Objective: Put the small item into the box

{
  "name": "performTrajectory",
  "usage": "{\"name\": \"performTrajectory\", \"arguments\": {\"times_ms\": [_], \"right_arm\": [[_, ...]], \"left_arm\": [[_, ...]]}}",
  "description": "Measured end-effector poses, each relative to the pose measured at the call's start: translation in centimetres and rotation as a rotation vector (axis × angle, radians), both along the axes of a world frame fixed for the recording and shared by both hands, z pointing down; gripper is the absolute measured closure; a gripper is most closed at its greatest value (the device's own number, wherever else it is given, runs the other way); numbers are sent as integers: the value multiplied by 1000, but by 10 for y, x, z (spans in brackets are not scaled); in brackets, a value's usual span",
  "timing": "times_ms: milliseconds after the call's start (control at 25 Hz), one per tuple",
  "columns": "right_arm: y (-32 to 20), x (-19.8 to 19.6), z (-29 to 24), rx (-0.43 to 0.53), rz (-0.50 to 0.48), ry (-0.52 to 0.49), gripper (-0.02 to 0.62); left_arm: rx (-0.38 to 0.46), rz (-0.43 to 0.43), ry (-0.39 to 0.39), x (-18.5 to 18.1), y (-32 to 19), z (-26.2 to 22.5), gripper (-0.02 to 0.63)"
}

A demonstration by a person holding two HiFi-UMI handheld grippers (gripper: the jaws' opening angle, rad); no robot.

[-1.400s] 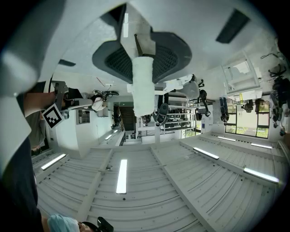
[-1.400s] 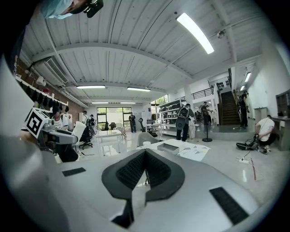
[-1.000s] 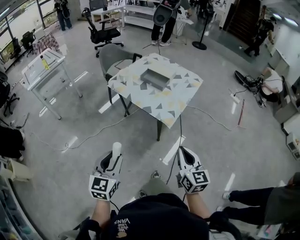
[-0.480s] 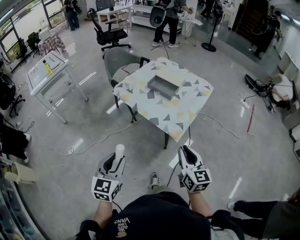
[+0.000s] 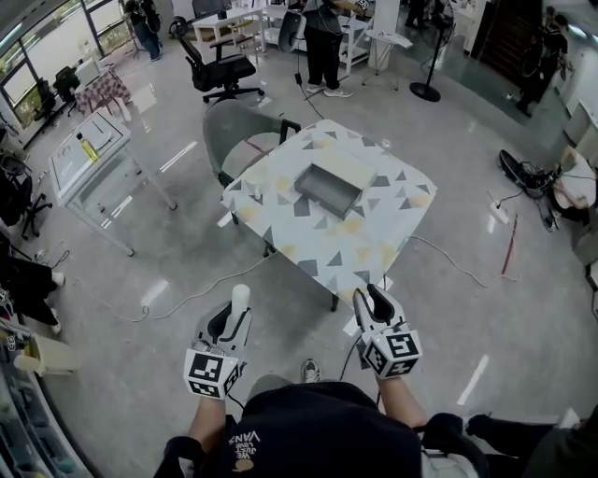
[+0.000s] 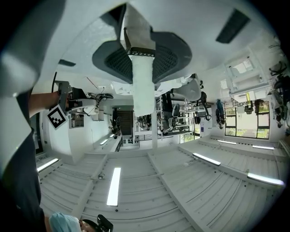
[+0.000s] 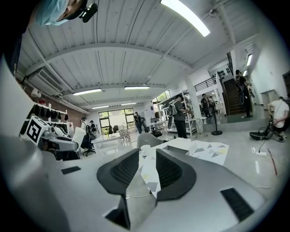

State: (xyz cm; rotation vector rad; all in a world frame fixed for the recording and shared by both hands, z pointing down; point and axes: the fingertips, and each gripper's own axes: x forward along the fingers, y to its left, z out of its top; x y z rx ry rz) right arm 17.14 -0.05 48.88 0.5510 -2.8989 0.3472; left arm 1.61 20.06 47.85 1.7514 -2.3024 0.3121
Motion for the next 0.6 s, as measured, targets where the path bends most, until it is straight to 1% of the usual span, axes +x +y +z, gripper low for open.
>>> {"name": "performTrajectory", "arguments": {"times_ms": [200, 360, 440, 600], "right_arm": [[-15, -22, 5, -1, 4, 23, 502], [-24, -38, 11, -7, 42, 44, 502], [-29, -48, 14, -6, 74, 55, 513], [-35, -74, 16, -10, 158, 74, 566]], "left_arm": [[9, 13, 14, -22, -22, 3, 476], [20, 44, 40, -49, -40, 11, 476], [19, 72, 53, -67, -52, 15, 475], [3, 168, 58, -108, -78, 17, 476]]}}
